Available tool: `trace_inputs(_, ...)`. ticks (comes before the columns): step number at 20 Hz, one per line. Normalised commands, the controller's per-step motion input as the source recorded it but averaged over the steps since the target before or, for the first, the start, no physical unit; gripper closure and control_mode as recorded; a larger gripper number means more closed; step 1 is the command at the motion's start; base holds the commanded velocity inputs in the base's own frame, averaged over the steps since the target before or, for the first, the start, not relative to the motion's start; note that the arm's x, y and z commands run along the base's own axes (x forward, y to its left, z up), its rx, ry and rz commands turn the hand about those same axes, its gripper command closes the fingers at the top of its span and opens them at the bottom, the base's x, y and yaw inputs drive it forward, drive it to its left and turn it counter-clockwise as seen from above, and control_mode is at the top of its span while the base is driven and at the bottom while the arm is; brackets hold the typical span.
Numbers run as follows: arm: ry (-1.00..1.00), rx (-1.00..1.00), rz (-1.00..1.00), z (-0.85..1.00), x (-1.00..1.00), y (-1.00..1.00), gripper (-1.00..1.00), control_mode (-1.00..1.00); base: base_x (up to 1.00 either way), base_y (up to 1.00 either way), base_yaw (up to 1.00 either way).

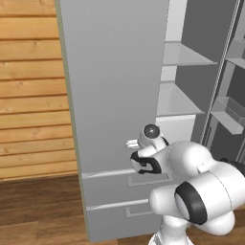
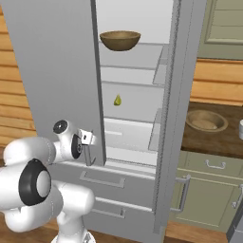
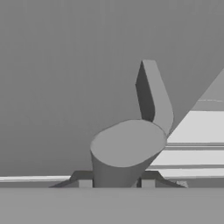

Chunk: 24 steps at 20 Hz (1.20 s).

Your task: Grab a lemon wedge from the fridge and one ice cube from the ice bowl, and put them in the glass of lemonade.

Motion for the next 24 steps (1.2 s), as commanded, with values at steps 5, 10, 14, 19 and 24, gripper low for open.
trace_inputs(5,0.00,0.01,0.00,0.25,-0.14,0.32,1.00,-1.00,0.00,0.00,0.00)
trace_inputs(10,-0.02,0.01,0.03,0.37,-0.49,0.37,1.00,-1.00,0.00,0.00,0.00)
trace_inputs(14,-0.03,0.00,0.06,0.33,-0.89,0.54,1.00,-1.00,0.00,0.00,0.00)
trace_inputs(19,-0.08,0.00,0.11,0.15,-1.00,0.55,1.00,-1.00,0.00,0.00,0.00)
trace_inputs(24,-0.04,0.00,0.14,0.44,-1.00,0.47,1.00,-1.00,0.00,0.00,0.00)
